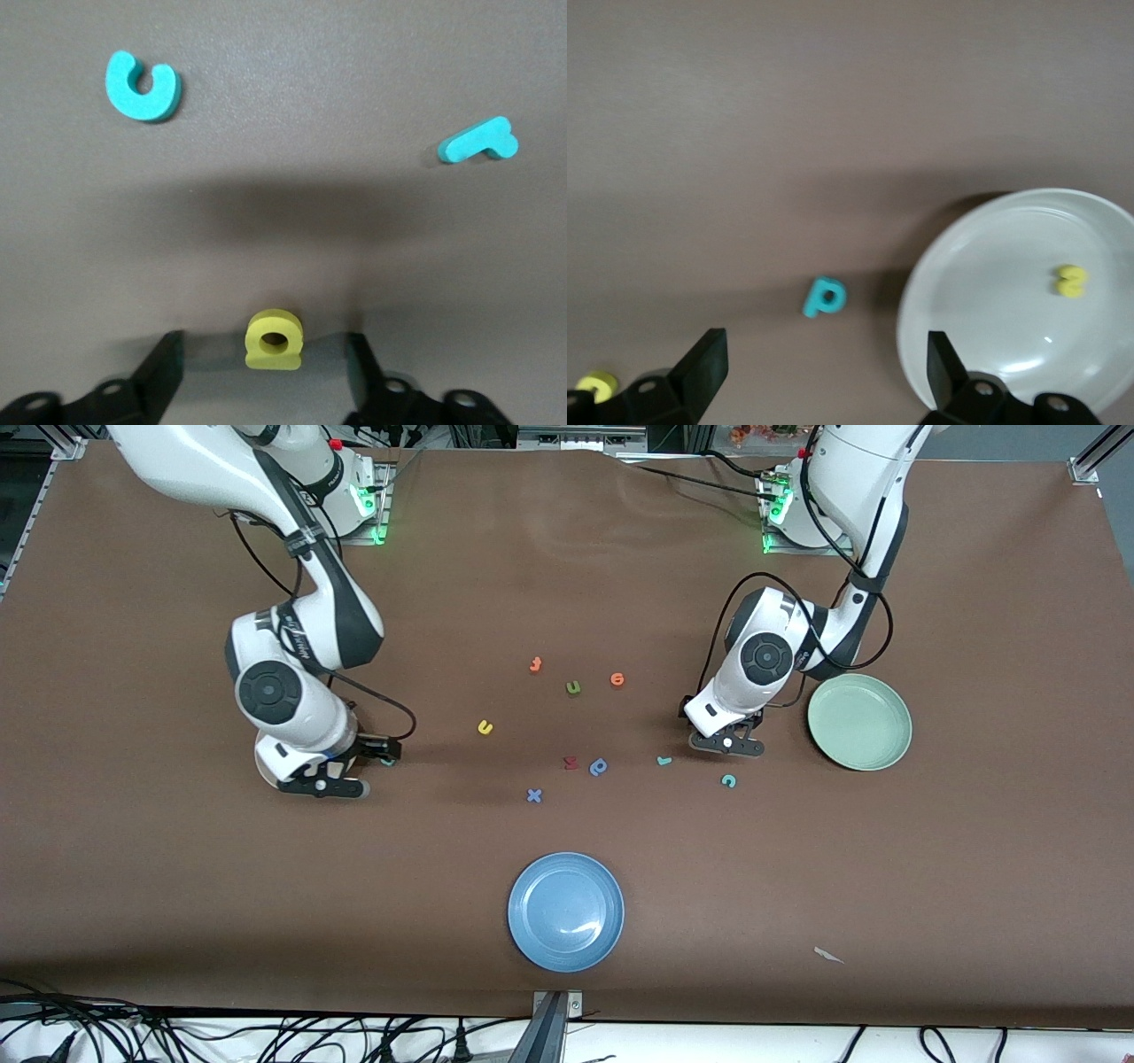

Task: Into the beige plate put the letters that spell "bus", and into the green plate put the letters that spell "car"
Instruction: 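Grasp the p with the right gripper while the left gripper releases the d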

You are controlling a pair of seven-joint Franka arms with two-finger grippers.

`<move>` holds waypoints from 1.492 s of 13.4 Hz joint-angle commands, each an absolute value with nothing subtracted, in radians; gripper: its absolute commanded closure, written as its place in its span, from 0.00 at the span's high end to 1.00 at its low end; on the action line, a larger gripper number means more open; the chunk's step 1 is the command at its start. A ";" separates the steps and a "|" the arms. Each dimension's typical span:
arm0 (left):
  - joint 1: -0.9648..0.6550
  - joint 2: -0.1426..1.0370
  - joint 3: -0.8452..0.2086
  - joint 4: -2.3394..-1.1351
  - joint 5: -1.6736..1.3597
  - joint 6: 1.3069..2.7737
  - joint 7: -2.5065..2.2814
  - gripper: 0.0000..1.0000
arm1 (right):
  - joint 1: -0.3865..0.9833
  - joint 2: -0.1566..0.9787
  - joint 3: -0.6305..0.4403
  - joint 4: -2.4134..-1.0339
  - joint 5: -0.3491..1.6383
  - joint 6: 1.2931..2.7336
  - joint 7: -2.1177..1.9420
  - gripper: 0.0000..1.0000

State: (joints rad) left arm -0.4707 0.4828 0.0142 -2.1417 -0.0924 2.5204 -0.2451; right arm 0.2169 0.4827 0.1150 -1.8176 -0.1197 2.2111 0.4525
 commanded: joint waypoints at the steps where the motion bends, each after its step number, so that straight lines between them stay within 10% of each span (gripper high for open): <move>1: -0.488 0.491 0.032 -2.125 -0.103 2.522 -0.236 0.27 | 0.218 0.547 0.118 -1.818 -0.114 2.284 0.462 0.99; 7: -0.500 0.488 0.038 -2.125 -0.082 2.513 -0.238 0.00 | 0.244 0.583 0.118 -1.850 -0.110 2.296 0.661 0.94; 18: -0.138 0.239 0.054 -2.140 0.046 2.289 0.113 0.00 | 0.230 0.569 0.098 -1.957 -0.104 2.454 0.716 0.86; 20: -0.111 0.239 0.058 -2.183 0.052 2.260 0.130 0.11 | 0.230 0.568 0.098 -1.960 -0.104 2.453 0.716 0.69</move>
